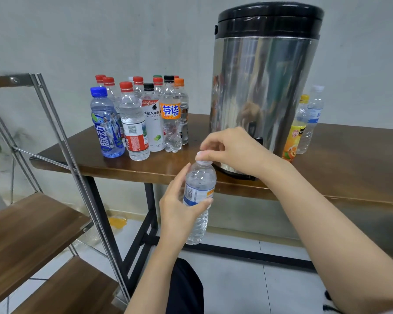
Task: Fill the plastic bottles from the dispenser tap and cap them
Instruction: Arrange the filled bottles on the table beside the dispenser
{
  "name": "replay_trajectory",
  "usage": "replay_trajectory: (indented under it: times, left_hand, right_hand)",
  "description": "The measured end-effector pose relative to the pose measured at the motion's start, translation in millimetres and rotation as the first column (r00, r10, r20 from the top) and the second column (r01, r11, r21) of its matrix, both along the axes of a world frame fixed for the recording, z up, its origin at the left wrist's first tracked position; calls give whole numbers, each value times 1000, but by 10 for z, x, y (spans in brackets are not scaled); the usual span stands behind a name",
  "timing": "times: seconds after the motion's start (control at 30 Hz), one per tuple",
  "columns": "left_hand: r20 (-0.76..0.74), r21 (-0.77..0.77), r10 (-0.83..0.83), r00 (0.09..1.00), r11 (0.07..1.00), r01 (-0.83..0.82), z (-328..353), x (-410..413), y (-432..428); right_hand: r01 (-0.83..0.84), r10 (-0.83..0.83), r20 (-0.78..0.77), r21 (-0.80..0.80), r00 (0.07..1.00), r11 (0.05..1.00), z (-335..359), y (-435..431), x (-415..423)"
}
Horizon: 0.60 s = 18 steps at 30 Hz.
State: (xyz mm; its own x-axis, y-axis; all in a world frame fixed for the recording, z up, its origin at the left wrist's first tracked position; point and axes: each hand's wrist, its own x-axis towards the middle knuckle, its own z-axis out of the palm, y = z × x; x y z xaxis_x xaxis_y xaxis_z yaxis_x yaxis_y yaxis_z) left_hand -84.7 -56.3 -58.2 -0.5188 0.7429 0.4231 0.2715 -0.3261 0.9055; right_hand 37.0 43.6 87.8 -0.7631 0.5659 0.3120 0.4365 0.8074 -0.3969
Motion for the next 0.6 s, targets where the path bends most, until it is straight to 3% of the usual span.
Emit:
replay_trajectory:
  times: [0.13,0.33,0.47,0.6]
  left_hand:
    - [3,2,22,1000,1000,-22,-1,-77,15]
    - [6,20,61,998,998,-61,66,-211,44]
    - [40,106,157,987,981,-160,493,-484,131]
    - [-50,169,285,957,947,-273,941,-825,422]
  right_hand:
    - [-111,108,-48,-79,993,991,-46,18,-91]
    - [-40,20,-234,-85,972,996,-154,22,-287]
    - [27,-53,-407,-69,912,997,-282,104,-425]
    - [56,-92,-435,-95,896,994,-479,214,-624]
